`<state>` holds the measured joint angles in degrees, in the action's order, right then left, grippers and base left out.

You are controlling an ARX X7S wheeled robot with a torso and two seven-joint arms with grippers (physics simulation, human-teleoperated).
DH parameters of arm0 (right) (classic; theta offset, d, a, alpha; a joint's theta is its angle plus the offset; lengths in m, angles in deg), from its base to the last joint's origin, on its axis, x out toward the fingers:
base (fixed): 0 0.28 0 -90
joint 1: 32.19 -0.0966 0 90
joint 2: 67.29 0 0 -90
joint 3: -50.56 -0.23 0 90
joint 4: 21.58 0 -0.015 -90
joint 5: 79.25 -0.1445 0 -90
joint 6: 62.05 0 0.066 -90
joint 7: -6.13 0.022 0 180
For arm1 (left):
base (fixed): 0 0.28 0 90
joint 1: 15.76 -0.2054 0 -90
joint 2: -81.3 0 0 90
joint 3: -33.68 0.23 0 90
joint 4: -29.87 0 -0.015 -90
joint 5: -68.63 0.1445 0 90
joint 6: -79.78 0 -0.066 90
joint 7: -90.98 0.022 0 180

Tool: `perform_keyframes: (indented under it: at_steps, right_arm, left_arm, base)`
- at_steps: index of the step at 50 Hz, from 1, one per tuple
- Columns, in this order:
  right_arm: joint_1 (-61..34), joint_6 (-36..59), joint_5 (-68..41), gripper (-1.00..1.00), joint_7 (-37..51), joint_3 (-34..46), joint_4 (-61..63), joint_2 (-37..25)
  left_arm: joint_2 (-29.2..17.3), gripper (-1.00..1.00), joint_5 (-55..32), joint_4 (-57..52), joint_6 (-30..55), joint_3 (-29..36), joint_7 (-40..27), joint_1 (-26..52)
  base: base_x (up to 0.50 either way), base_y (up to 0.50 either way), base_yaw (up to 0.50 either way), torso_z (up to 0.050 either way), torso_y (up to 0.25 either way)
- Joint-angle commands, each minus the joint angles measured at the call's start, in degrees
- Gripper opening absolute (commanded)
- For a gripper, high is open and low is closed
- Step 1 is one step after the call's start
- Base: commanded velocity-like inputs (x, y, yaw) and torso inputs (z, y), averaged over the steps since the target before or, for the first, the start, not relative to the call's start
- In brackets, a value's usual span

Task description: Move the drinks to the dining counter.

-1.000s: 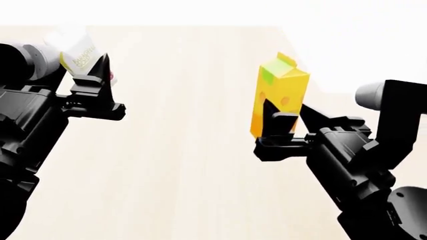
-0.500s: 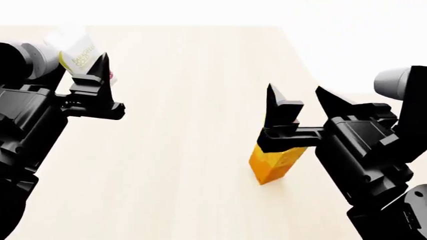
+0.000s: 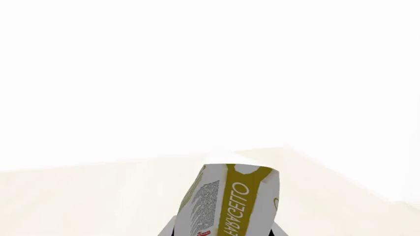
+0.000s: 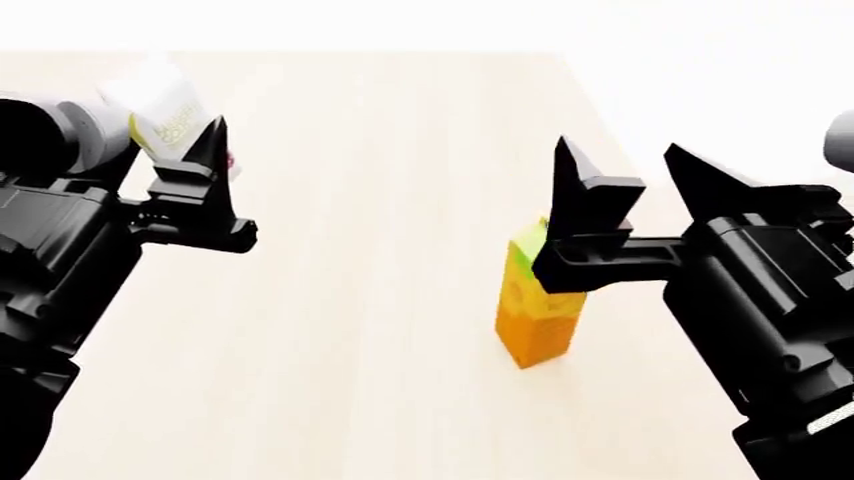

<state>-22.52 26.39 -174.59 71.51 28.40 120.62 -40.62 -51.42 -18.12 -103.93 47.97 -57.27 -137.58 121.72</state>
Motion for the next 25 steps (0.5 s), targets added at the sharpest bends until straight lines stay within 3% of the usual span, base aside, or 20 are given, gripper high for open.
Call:
perform_keyframes:
  at_steps: [1,10,25]
  right_arm:
    - [-5.05,0.64,-3.9,1.0,2.34,-3.25,3.55,-2.65]
    - [-7.51,0.95,-6.12,1.0,2.78,-4.97,4.27,-4.11]
    - [-6.87,0.34,-5.77,1.0,2.57,-5.62,5.16,-5.38]
  left_arm:
    - [-1.23,-1.0,-2.83,-1.31,-0.1,-0.34,-0.2,-1.75]
    - [0.84,-1.0,-0.16,-3.82,1.49,3.59,3.83,-6.34]
    - [5.99,-1.0,7.33,-1.76,2.74,10.4,8.71,-6.03]
  base:
    - [0.0,0.0,0.0,0.0,0.0]
    - [0.0,0.0,0.0,0.001,0.0]
    - [0.0,0.0,0.0,0.0,0.001]
